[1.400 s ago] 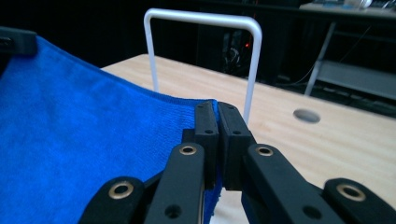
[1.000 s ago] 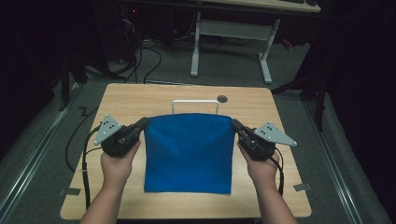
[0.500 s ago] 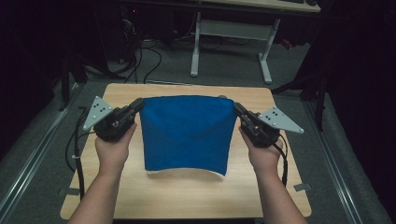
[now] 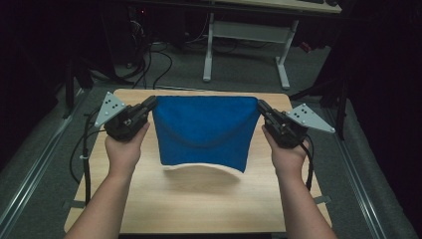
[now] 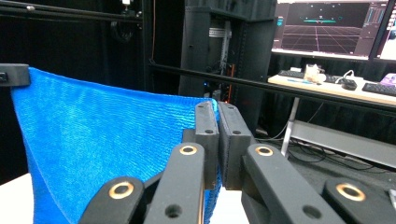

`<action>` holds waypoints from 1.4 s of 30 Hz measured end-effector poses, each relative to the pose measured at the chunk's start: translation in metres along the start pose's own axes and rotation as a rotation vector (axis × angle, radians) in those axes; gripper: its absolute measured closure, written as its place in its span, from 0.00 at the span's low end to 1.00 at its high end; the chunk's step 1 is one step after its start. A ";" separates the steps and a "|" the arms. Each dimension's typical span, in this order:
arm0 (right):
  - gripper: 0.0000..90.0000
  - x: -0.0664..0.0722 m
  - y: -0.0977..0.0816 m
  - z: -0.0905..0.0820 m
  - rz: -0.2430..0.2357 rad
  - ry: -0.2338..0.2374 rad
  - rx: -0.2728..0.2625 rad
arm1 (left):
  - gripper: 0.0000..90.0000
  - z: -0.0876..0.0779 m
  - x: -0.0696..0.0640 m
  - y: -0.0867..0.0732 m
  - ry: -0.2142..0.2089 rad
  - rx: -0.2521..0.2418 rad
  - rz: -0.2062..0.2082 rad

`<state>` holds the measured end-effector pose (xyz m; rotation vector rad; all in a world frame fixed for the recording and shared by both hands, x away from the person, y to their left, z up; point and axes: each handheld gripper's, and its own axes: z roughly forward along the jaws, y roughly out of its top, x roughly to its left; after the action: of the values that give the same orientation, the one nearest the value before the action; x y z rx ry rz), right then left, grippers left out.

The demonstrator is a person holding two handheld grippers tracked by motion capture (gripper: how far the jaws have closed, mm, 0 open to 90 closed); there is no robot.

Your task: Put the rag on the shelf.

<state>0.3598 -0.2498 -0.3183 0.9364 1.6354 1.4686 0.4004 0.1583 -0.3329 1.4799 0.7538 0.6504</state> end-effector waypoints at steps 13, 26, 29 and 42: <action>0.99 -0.021 0.007 0.033 -0.008 -0.040 0.041 | 0.98 0.031 0.021 0.007 0.025 0.048 0.027; 0.99 -0.046 0.011 0.066 0.019 -0.117 0.047 | 0.98 0.069 0.030 0.015 0.055 0.082 0.119; 0.99 -0.050 0.011 0.075 0.025 -0.127 0.053 | 0.98 0.079 0.035 0.014 0.071 0.097 0.116; 0.99 -0.068 -0.009 0.121 0.011 -0.162 0.157 | 0.98 0.125 0.060 -0.003 0.112 0.238 0.076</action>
<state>0.4983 -0.2549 -0.3333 1.1228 1.6450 1.2495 0.5347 0.1271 -0.3447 1.7061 0.8889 0.7252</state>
